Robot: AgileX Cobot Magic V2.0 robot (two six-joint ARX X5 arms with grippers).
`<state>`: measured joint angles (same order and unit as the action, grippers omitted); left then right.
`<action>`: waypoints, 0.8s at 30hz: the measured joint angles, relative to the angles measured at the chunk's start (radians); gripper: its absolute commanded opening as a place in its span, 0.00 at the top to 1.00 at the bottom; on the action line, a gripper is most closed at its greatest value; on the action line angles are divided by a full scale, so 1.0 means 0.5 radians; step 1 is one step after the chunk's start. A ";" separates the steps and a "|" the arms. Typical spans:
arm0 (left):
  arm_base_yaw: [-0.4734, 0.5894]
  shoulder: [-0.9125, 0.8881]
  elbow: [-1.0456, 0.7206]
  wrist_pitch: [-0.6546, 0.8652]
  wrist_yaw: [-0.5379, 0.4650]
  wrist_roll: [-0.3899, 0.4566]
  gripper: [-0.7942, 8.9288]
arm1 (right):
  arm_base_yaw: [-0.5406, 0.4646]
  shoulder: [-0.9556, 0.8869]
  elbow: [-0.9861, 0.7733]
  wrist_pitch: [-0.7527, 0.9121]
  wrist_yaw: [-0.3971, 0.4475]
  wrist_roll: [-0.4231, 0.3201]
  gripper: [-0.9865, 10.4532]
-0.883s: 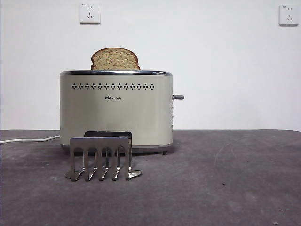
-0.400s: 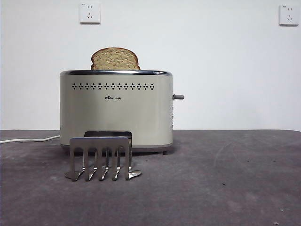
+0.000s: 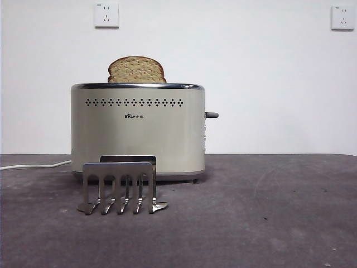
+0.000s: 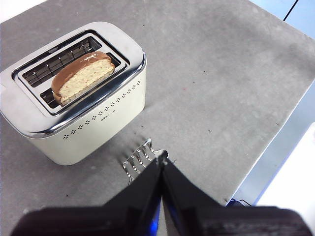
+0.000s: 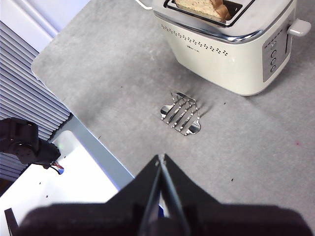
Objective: Pick up a slice of bread from the rack,put the bread on the toaster,press the button
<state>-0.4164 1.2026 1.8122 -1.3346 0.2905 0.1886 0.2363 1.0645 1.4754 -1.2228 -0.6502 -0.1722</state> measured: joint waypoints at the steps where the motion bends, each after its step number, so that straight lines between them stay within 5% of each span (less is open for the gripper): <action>1: 0.000 0.000 0.000 0.000 0.000 0.000 0.92 | 0.000 0.000 0.000 0.000 0.000 0.000 0.91; 9: 0.111 -0.049 -0.011 0.105 -0.021 0.034 0.92 | 0.000 0.000 0.000 0.000 -0.001 0.000 0.91; 17: 0.462 -0.501 -0.275 0.958 -0.014 0.070 0.92 | 0.000 0.000 0.000 0.000 0.000 0.000 0.91; 24: 0.745 -1.087 -1.129 1.779 -0.012 0.075 0.92 | 0.000 0.000 0.000 0.000 0.000 0.000 0.91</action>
<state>-0.0441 0.6590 1.2476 -0.4450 0.2844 0.2260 0.2363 1.0645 1.4754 -1.2228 -0.6502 -0.1722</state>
